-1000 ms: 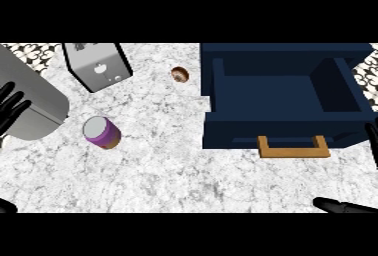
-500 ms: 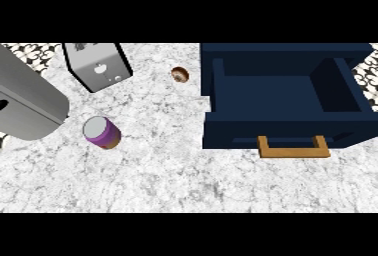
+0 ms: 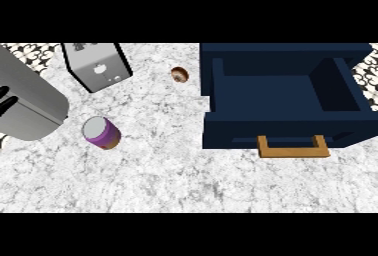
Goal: Pick up the can, place it into the drawer and close the drawer
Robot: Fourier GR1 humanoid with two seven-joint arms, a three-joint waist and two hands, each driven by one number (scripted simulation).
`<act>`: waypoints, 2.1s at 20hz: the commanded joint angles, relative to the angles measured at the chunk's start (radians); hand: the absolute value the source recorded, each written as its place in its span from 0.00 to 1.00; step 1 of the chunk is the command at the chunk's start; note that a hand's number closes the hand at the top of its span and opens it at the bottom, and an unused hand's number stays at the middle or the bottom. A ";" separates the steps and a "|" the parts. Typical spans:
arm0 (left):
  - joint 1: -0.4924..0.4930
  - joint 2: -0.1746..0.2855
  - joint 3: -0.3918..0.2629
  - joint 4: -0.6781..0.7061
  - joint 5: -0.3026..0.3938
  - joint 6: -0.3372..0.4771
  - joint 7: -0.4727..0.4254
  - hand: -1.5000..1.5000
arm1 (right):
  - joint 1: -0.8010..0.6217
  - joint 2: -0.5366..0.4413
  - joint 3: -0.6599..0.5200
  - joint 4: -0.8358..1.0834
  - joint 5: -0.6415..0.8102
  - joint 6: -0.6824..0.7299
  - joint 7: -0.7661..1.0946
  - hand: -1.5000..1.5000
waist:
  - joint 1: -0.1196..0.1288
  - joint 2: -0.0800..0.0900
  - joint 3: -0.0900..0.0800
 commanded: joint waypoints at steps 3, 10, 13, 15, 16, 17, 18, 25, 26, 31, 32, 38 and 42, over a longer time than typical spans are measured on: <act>-0.008 -0.053 -0.039 -0.013 -0.002 0.059 0.054 0.00 | 0.058 -0.010 -0.089 -0.015 -0.079 0.076 -0.003 0.00 | -0.001 -0.001 0.000; -0.083 -0.105 -0.076 0.146 -0.129 0.021 -0.042 0.00 | 0.039 0.002 -0.134 0.015 -0.111 0.125 0.004 0.00 | -0.003 0.001 0.000; -0.110 -0.144 -0.120 0.180 -0.192 0.054 -0.062 0.00 | 0.048 0.009 -0.147 0.065 -0.069 0.174 -0.071 0.00 | -0.004 0.001 0.000; -0.101 -0.161 -0.125 0.158 -0.203 0.069 -0.064 0.00 | 0.039 0.011 -0.155 -0.037 -0.122 0.142 0.052 0.00 | 0.000 0.000 0.000; -0.130 -0.173 -0.145 0.238 -0.287 0.058 -0.131 0.00 | 0.016 -0.005 -0.163 0.022 -0.110 0.151 0.025 0.00 | -0.002 0.002 0.000; -0.091 -0.174 -0.142 0.261 -0.312 -0.006 -0.199 0.00 | 0.017 -0.016 -0.184 -0.025 -0.148 0.139 0.060 0.00 | -0.002 0.002 -0.001; -0.148 -0.140 -0.115 0.321 -0.270 -0.004 -0.159 0.00 | 0.075 0.051 -0.150 -0.061 -0.105 0.170 0.035 0.00 | -0.004 0.001 0.000; -0.121 -0.230 -0.180 0.362 -0.427 0.041 -0.293 0.00 | -0.015 0.025 -0.191 0.025 -0.089 0.183 0.030 0.00 | 0.002 0.001 0.000; -0.138 -0.201 -0.147 0.446 -0.430 0.024 -0.321 0.00 | -0.009 -0.003 -0.221 0.010 -0.141 0.192 0.058 0.00 | -0.001 0.002 0.000; -0.221 -0.190 -0.131 0.644 -0.512 0.027 -0.469 0.00 | -0.056 0.022 -0.200 0.018 -0.104 0.164 0.084 0.00 | -0.001 0.003 -0.001; -0.136 -0.187 -0.132 0.569 -0.494 0.004 -0.459 0.00 | 0.041 0.090 -0.202 -0.044 -0.089 0.218 0.046 0.00 | 0.000 0.001 0.000; -0.200 -0.182 -0.136 0.805 -0.584 0.000 -0.624 0.00 | 0.022 0.022 -0.291 -0.028 -0.202 0.245 0.103 0.00 | -0.002 0.002 -0.001; -0.269 -0.140 -0.112 1.030 -0.642 -0.018 -0.777 0.00 | -0.013 0.003 -0.306 0.039 -0.191 0.272 0.070 0.00 | -0.010 0.005 -0.001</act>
